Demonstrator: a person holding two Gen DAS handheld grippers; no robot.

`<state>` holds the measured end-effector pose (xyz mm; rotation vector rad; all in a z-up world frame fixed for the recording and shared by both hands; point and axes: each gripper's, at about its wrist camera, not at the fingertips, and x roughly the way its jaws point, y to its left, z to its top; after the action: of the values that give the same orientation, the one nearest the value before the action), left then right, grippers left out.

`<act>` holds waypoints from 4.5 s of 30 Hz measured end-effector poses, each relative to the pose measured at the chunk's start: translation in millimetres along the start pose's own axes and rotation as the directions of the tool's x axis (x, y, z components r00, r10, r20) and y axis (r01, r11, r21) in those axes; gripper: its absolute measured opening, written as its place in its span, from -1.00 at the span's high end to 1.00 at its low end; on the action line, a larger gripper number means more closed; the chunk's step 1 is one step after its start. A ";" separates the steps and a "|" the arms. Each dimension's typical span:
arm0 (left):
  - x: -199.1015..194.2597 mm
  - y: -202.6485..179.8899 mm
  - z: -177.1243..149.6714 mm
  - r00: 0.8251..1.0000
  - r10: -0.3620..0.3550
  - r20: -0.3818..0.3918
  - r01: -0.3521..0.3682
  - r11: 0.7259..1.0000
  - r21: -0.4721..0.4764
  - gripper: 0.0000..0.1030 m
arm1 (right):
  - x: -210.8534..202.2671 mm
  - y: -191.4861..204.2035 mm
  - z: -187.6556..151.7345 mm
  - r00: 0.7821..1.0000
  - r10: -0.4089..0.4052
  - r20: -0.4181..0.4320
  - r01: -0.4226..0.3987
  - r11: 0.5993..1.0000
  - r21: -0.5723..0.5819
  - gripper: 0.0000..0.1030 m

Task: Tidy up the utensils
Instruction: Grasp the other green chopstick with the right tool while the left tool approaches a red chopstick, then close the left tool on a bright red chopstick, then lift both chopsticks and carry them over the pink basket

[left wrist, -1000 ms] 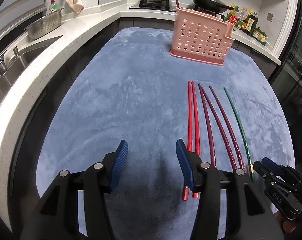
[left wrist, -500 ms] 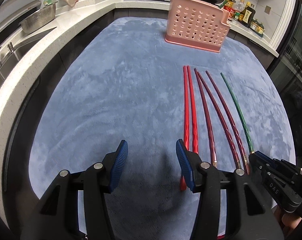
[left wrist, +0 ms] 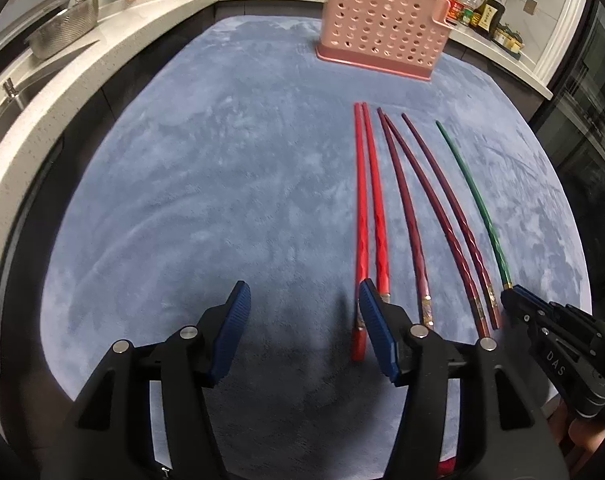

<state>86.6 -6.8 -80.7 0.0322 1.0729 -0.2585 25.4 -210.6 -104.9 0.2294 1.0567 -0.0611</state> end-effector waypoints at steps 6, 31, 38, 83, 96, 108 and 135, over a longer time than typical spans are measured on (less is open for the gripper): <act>6.4 -7.9 -4.7 1.000 -0.016 -0.023 0.017 1.000 0.025 -0.04 | 0.1 0.0 0.1 1.000 -0.001 -0.001 0.001 1.000 0.002 0.86; 22.9 -9.9 -12.8 0.998 -0.020 -0.058 0.022 0.999 0.038 0.34 | 1.1 0.7 -0.8 1.000 -0.006 0.001 0.006 1.000 0.000 0.86; 22.6 -13.4 -13.4 0.998 -0.037 -0.053 0.040 0.998 0.058 0.76 | 1.0 1.2 -1.0 1.000 -0.007 0.001 0.007 1.000 0.000 0.86; -91.6 7.3 120.3 0.960 -0.024 0.277 0.026 1.000 -0.002 0.88 | -128.7 -22.2 127.8 0.930 0.013 0.368 -0.043 0.996 0.074 0.87; -136.5 -9.4 216.8 0.894 -0.039 0.447 0.023 0.999 0.041 0.89 | -154.1 -26.8 206.1 0.868 0.067 0.493 -0.124 0.989 0.084 0.87; -197.0 -30.5 308.9 0.762 -0.107 0.639 0.090 0.994 0.060 0.89 | -184.4 -11.7 298.6 0.762 0.149 0.631 -0.229 0.972 0.047 0.87; -127.0 -37.9 321.4 0.848 -0.148 0.509 0.126 0.989 0.077 1.00 | -123.7 -8.6 339.2 0.796 0.138 0.589 -0.221 0.973 0.072 0.86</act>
<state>298.7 -67.6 188.1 -0.0747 0.5333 -0.3934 253.4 -299.8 160.7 0.4077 0.4095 -0.0284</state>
